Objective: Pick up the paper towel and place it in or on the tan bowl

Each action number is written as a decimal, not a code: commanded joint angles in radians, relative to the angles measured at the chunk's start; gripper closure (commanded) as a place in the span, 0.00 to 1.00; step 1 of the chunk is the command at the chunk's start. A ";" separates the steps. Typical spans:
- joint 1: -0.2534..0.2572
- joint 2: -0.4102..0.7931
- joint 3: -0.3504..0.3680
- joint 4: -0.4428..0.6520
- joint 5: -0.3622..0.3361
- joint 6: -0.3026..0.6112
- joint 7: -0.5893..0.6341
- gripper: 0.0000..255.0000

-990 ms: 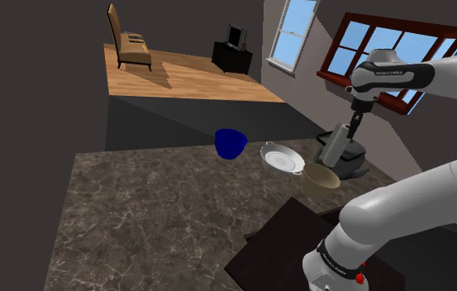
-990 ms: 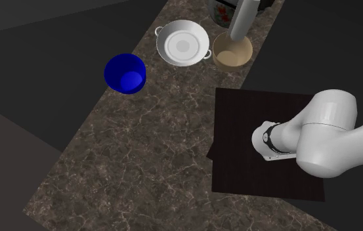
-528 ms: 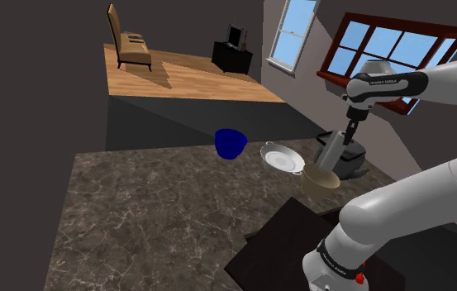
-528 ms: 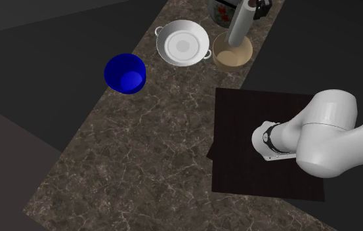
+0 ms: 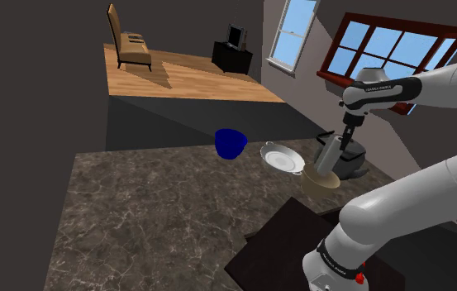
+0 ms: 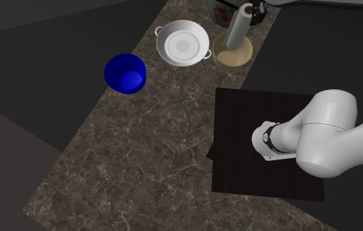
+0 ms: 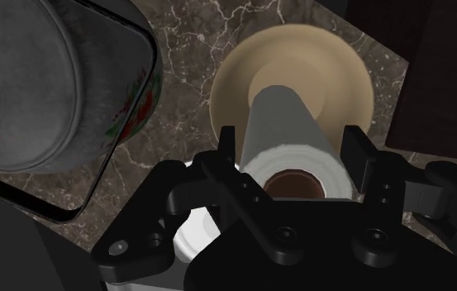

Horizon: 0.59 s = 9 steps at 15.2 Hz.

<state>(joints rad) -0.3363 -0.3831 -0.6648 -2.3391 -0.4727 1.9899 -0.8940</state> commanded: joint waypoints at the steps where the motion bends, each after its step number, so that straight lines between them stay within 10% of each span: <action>1: 0.000 0.000 0.000 -0.001 0.000 0.001 0.000 1.00; 4: 0.000 0.000 0.000 -0.001 0.000 0.001 0.000 1.00; 5: 0.000 0.000 0.000 0.000 0.000 0.001 0.000 0.00; 9: 0.000 0.000 0.000 0.000 0.000 0.001 0.000 0.00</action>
<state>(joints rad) -0.3363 -0.3826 -0.6653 -2.3396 -0.4728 1.9912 -0.8941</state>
